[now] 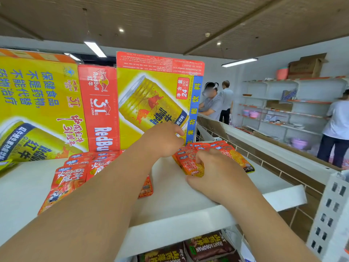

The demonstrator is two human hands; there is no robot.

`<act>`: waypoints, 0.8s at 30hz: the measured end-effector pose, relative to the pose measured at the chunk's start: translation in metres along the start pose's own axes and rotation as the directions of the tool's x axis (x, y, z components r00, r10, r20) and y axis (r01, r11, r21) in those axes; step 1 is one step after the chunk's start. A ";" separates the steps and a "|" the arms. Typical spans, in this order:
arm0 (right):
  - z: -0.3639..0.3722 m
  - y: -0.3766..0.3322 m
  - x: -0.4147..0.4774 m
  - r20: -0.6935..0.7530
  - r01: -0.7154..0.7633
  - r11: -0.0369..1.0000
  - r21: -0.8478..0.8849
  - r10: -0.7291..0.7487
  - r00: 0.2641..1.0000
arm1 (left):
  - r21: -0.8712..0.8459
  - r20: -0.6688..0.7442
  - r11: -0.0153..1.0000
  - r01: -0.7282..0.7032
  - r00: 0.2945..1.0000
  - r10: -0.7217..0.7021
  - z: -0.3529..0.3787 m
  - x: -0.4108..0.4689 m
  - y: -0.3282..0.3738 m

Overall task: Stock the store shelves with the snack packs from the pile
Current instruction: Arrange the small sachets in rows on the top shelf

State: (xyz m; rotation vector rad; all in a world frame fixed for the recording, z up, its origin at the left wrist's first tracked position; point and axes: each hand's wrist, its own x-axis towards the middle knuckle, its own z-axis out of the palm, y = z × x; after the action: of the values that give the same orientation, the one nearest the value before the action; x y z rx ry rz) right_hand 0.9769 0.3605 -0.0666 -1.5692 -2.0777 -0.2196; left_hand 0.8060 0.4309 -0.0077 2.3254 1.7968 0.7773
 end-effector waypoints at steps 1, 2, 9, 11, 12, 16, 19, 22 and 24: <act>0.000 0.000 0.000 -0.009 -0.004 1.000 0.008 0.004 1.000 | 0.000 -0.001 1.000 0.003 1.000 -0.003 0.000 0.000 0.000; -0.001 0.000 0.000 -0.024 -0.011 1.000 0.016 0.011 1.000 | 0.000 -0.001 1.000 0.003 1.000 -0.003 0.000 0.000 0.000; -0.004 0.000 -0.001 -0.144 -0.041 0.997 0.062 0.049 0.988 | -0.004 -0.010 1.000 -0.014 1.000 0.014 0.002 0.001 -0.001; -0.005 0.001 -0.001 -0.149 -0.041 0.996 0.075 0.052 0.988 | -0.007 -0.025 0.999 -0.036 0.999 0.035 0.000 0.000 0.000; -0.005 0.001 -0.001 -0.152 -0.040 0.996 0.083 0.052 0.987 | -0.011 -0.043 0.999 -0.051 0.998 0.050 -0.003 -0.002 0.001; -0.007 0.003 0.000 -0.140 -0.050 0.992 0.113 0.065 0.988 | -0.080 -0.151 0.993 -0.082 0.986 0.070 -0.017 -0.010 -0.004; -0.009 0.003 0.001 -0.115 -0.058 0.990 0.131 0.073 0.991 | -0.088 -0.185 0.993 -0.078 0.981 0.061 -0.030 -0.024 -0.016; -0.014 0.002 0.002 -0.082 -0.044 0.990 0.131 0.055 0.995 | -0.047 -0.251 0.995 -0.086 0.965 0.072 -0.046 -0.054 -0.036; -0.017 -0.001 0.002 -0.054 -0.038 0.990 0.135 0.045 0.997 | -0.041 -0.314 0.997 -0.061 0.948 0.045 -0.060 -0.078 -0.056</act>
State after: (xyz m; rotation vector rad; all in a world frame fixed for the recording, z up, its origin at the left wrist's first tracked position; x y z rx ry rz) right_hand 0.9811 0.3543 -0.0508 -1.5070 -1.9715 -0.1068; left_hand 0.7161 0.3623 -0.0027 2.3335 1.8060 1.2473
